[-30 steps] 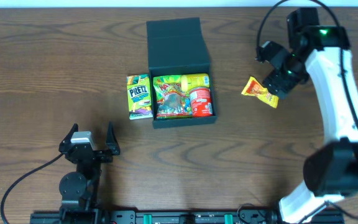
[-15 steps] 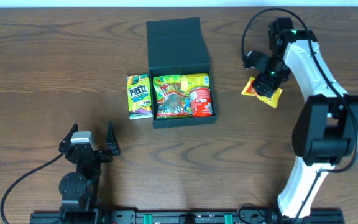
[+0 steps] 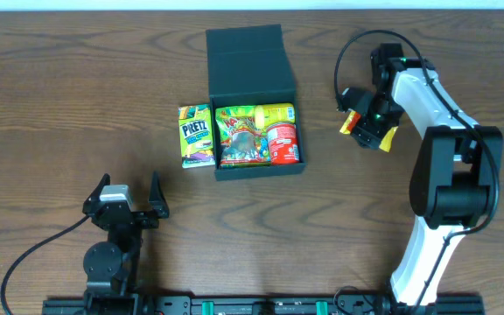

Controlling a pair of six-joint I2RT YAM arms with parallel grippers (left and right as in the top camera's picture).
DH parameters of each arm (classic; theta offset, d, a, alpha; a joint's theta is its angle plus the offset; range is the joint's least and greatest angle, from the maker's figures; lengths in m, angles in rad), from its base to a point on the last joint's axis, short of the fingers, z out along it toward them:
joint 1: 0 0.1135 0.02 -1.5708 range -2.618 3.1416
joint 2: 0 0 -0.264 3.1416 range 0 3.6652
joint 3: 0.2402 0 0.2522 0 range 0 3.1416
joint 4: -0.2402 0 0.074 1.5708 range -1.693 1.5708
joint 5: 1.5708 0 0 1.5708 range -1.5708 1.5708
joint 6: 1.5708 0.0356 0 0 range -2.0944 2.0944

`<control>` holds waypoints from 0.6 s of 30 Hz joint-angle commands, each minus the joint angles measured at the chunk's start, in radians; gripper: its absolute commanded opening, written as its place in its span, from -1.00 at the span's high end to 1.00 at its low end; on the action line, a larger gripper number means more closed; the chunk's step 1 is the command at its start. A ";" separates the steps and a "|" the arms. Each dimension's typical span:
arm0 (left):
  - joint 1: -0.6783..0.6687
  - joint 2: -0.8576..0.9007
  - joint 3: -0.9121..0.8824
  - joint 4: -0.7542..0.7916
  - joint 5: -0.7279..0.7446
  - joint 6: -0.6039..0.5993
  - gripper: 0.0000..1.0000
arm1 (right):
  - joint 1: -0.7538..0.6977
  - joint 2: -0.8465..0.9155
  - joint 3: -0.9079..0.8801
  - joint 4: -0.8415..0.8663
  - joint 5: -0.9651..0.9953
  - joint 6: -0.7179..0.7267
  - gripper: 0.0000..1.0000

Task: Pack container
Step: 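Move the right gripper back right and grasp the yellow biscuit packet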

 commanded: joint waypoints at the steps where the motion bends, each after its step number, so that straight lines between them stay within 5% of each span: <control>1: 0.004 -0.006 -0.015 -0.053 -0.008 0.003 -0.91 | -0.005 0.006 -0.019 0.035 -0.005 -0.014 -0.48; 9: 0.004 -0.006 -0.015 -0.053 -0.008 0.003 -0.91 | -0.005 0.006 -0.019 0.072 -0.009 0.035 -0.26; 15: 0.004 -0.006 -0.015 -0.053 -0.008 0.003 -0.91 | 0.012 0.006 -0.019 0.074 -0.017 0.061 0.23; 18: 0.004 -0.006 -0.015 -0.053 -0.008 0.003 -0.90 | 0.027 0.006 -0.019 0.075 -0.029 0.069 0.28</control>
